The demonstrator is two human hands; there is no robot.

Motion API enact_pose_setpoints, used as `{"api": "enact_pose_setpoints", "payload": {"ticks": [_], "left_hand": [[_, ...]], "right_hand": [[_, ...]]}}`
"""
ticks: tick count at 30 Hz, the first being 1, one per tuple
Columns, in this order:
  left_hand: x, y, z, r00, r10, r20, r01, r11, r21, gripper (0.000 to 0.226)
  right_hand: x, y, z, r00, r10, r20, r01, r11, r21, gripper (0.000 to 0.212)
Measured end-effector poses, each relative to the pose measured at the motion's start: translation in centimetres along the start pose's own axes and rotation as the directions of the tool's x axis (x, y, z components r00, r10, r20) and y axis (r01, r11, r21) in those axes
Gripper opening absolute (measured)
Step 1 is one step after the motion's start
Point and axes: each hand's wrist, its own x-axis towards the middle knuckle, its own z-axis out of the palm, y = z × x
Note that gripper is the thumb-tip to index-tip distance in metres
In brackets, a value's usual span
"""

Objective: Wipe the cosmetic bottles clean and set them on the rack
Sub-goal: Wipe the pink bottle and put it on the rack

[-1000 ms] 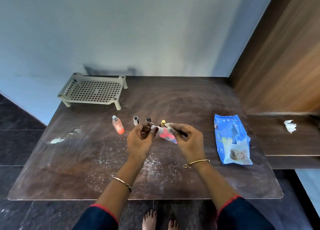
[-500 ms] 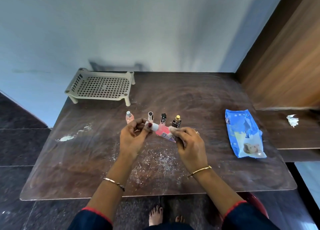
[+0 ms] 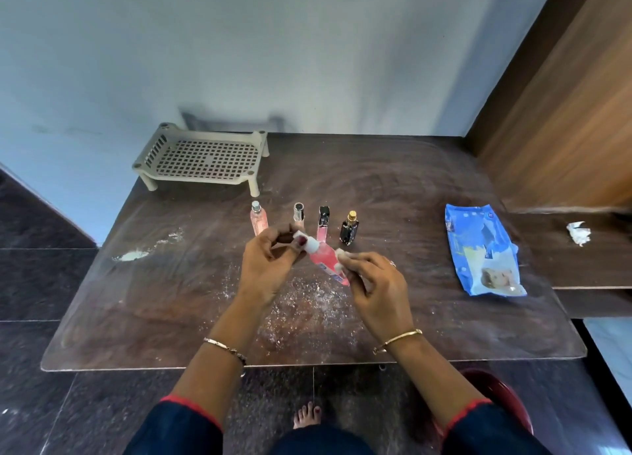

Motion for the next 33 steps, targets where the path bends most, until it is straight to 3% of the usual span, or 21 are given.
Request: {"api": "enact_pose_setpoints", "payload": {"ticks": [6,11,14,21,26,30,33], "left_hand": [[-0.8,-1.6,1.1,0.997,0.055,0.047,-0.054,0.998,-0.014,0.017],[-0.5,-4.0,1.7,0.996,0.076,0.056,-0.076,0.997,-0.001,0.022],[0.2,-6.0,2.1,0.989,0.117,0.094,-0.125,0.988,0.092,0.023],[0.3,-8.0,3.1,0.967,0.214,0.138,-0.229,0.968,0.102,0.019],[-1.0,-8.2,3.6,0.947,0.233,0.220,-0.281,0.934,0.221,0.025],[-1.4,-8.0,4.3,0.942,0.243,0.233,-0.303,0.912,0.275,0.027],[-1.3,-7.9,4.8,0.918,0.290,0.269,-0.373,0.861,0.345,0.014]], "right_hand": [[0.4,-0.1,0.5,0.997,-0.076,-0.030,0.078,0.995,0.067,0.025],[-2.1,3.4,0.4,0.998,0.038,0.049,-0.039,0.999,0.029,0.022],[-2.6,4.9,1.0,0.988,0.140,0.065,-0.141,0.990,0.017,0.021],[-3.2,5.1,2.4,0.987,0.128,-0.094,-0.112,0.982,0.153,0.019],[-5.8,5.7,2.0,0.977,0.212,-0.008,-0.210,0.975,0.076,0.006],[-5.2,4.8,1.4,0.977,0.202,-0.072,-0.198,0.978,0.062,0.008],[-4.2,3.9,1.0,0.981,0.089,-0.174,-0.090,0.996,0.000,0.009]]}}
